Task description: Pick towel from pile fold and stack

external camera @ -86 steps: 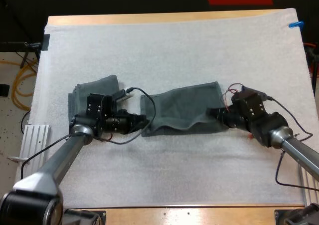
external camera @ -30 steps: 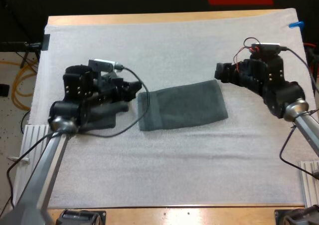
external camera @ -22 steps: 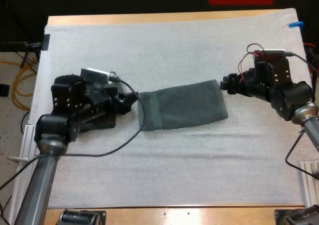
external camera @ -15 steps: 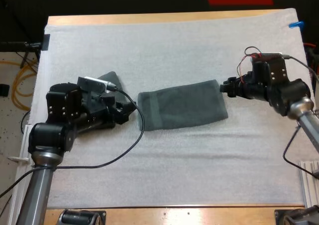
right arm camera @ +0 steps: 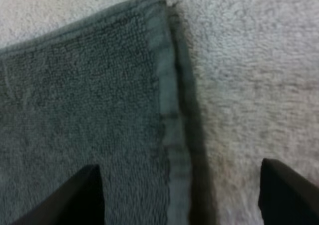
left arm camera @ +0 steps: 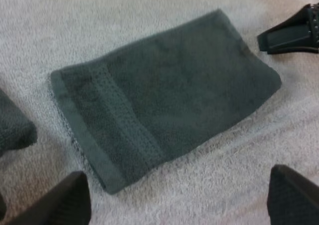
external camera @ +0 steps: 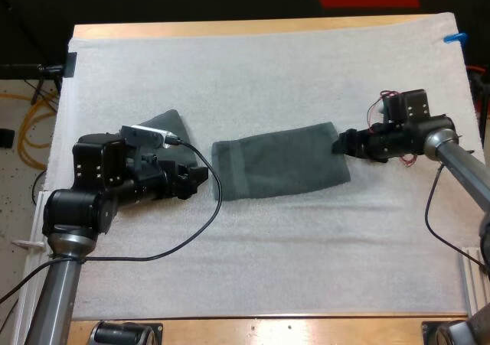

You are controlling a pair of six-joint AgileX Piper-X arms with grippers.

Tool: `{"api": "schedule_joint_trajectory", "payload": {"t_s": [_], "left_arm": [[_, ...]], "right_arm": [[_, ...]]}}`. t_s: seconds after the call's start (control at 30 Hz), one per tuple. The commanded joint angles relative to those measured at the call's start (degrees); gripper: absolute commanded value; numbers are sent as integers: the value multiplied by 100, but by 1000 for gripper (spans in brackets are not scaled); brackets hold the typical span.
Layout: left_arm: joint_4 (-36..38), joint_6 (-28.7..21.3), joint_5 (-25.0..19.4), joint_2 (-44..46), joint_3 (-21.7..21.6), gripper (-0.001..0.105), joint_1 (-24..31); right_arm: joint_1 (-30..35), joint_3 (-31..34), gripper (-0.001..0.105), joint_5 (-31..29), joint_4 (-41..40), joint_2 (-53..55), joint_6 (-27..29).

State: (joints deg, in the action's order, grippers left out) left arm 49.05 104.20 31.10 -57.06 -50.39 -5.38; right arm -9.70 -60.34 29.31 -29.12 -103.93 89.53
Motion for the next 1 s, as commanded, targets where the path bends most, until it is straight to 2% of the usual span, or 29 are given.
{"api": "schedule_joint_trajectory", "payload": {"t_s": [0.0,0.17,0.4,0.43,0.5,0.53,0.6,0.67,0.83,0.97], "left_arm": [[20,-32,-60,35,-46,71,6],[20,-32,-60,35,-46,71,6],[20,-32,-60,35,-46,71,6],[20,-32,-60,35,-46,71,6],[20,-32,-60,35,-46,71,6],[20,-32,-60,35,-46,71,6],[20,-32,-60,35,-46,71,6],[20,-32,-60,35,-46,71,6],[20,-32,-60,35,-46,71,6],[20,-32,-60,35,-46,71,6]], "right_arm": [[4,-56,63,200,148,-102,-141],[4,-56,63,835,235,-367,-308],[-115,-86,62,1215,218,-600,-687],[-127,-86,59,1190,218,-602,-698],[-194,-86,45,1135,218,-601,-712],[-206,-86,40,1134,218,-601,-712],[-253,-86,17,1044,218,-601,-714],[-255,-86,1,909,218,-601,-733],[-254,-86,1,497,-87,-393,-618],[-254,-86,1,-426,-824,178,56]]}}
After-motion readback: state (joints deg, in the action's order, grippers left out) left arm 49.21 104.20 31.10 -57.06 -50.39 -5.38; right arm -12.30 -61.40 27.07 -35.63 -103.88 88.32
